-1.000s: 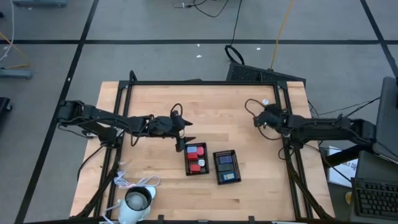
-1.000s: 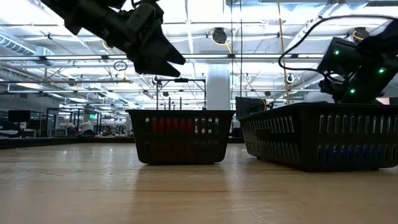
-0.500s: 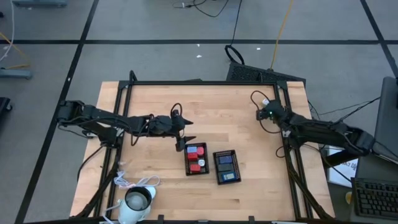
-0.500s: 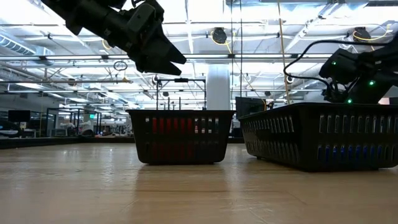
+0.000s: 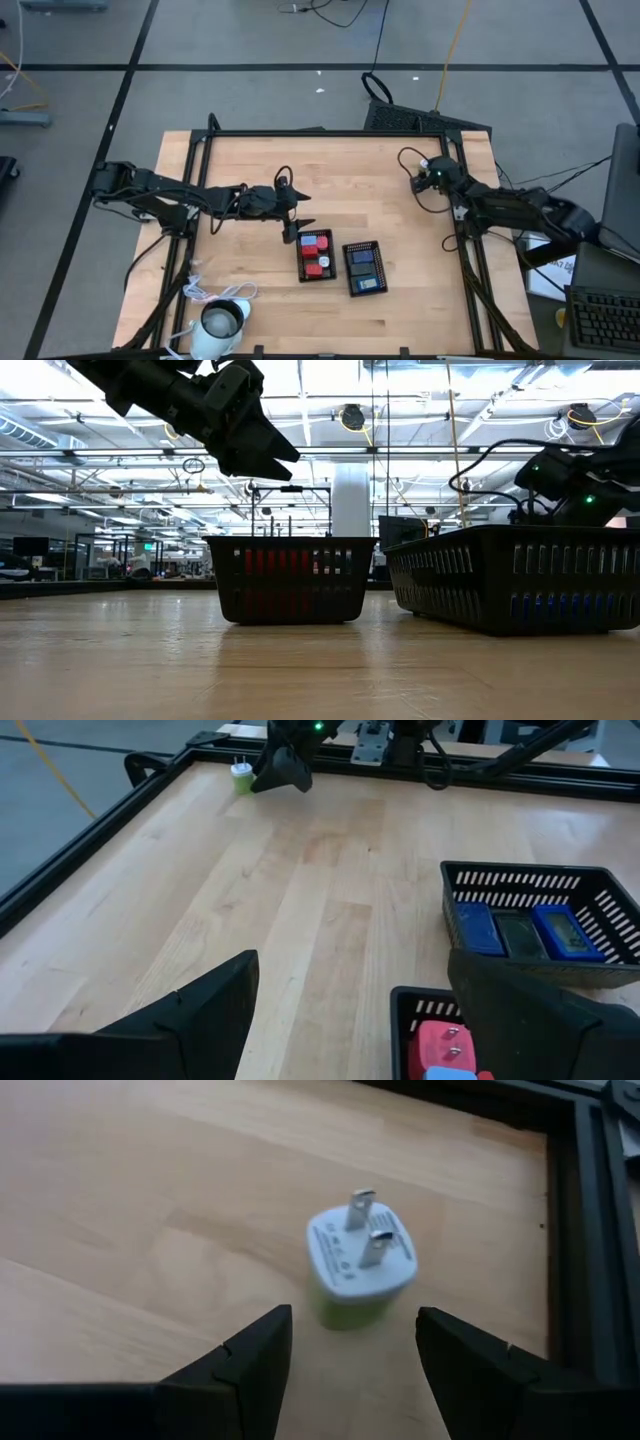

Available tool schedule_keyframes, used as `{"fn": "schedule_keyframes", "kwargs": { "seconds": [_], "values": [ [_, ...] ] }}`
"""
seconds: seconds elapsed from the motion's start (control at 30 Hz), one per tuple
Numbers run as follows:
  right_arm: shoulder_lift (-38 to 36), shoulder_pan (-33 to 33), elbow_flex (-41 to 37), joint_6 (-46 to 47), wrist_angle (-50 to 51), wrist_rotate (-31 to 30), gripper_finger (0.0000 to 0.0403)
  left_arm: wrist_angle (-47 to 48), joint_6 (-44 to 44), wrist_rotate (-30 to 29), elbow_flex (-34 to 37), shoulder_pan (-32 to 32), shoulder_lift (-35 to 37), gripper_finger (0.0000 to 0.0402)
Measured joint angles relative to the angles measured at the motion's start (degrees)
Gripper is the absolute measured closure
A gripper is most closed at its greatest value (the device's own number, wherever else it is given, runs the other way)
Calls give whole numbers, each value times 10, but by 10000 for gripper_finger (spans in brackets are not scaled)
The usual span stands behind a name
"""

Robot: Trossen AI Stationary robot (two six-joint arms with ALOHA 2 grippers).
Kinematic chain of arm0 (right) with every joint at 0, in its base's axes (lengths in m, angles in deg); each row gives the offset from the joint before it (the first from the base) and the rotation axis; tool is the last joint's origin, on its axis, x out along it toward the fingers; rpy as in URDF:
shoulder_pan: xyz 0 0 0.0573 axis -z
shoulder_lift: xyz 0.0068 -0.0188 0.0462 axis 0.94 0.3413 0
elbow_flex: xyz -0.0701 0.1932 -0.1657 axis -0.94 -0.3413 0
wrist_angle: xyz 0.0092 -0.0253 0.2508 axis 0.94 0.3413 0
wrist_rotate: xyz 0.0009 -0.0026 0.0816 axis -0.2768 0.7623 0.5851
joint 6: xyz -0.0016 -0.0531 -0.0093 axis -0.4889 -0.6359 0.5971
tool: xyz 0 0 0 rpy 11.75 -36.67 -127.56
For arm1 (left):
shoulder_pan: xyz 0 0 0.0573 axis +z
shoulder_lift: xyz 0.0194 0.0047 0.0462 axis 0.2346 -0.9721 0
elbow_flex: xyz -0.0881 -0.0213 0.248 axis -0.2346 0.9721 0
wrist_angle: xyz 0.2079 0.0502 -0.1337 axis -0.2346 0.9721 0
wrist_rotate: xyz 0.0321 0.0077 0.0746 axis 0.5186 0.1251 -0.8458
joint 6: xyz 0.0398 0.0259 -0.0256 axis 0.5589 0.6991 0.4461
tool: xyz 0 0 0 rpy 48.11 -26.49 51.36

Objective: Pick & Place Office items
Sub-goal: Put the light green charger adapter into the left basket

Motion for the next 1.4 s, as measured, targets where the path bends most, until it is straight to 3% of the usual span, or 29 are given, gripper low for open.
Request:
{"fn": "schedule_keyframes", "kwargs": {
  "seconds": [0.43,0.9,1.4],
  "values": [
    [45,-5,0,-5,-45,-32,200,-4,-3,0,0,0,0,73],
    [46,-7,0,24,-67,-23,201,-15,-5,1,0,-1,0,73],
    [46,-8,0,34,-74,-2,240,-16,-4,0,0,-1,0,73]
  ]
}}
